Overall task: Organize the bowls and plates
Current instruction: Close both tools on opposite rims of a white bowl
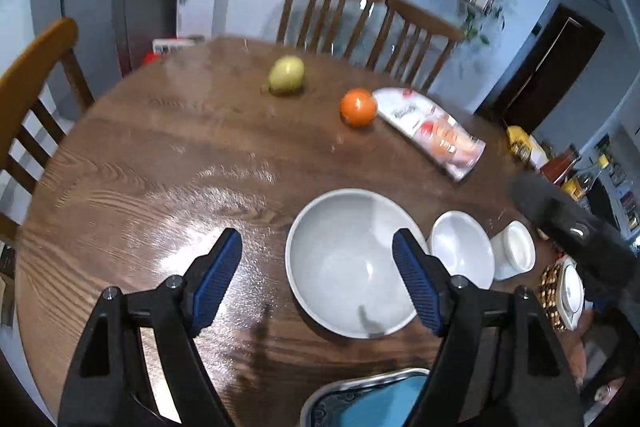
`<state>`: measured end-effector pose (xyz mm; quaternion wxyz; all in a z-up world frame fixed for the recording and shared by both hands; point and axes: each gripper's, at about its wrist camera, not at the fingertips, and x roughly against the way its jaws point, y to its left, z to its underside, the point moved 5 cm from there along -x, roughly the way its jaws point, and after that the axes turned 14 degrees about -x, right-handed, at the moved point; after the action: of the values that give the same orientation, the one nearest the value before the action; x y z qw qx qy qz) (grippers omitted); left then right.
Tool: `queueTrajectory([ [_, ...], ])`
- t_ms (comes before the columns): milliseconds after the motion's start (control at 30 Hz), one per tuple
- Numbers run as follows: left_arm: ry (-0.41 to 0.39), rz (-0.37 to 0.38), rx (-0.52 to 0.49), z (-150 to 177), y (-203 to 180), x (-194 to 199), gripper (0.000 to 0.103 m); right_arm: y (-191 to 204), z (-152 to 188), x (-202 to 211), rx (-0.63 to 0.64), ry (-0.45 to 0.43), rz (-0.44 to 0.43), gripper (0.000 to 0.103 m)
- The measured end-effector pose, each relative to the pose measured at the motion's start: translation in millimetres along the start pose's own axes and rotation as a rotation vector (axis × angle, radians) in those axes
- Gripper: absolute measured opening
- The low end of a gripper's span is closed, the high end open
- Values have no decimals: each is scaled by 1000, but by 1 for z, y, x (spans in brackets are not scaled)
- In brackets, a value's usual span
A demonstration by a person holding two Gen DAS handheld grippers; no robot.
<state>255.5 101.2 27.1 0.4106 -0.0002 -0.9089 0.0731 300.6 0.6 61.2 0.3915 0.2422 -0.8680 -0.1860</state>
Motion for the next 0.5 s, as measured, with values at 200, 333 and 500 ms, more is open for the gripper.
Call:
queueTrajectory([
  [200, 99, -50, 13, 10, 9, -39, 72, -36, 0, -59, -60, 124, 88, 77],
  [333, 135, -54, 16, 14, 16, -53, 50, -51, 2, -79, -92, 170, 85, 49],
  [500, 177, -59, -1, 21, 16, -65, 41, -56, 10, -95, -84, 207, 113, 37],
])
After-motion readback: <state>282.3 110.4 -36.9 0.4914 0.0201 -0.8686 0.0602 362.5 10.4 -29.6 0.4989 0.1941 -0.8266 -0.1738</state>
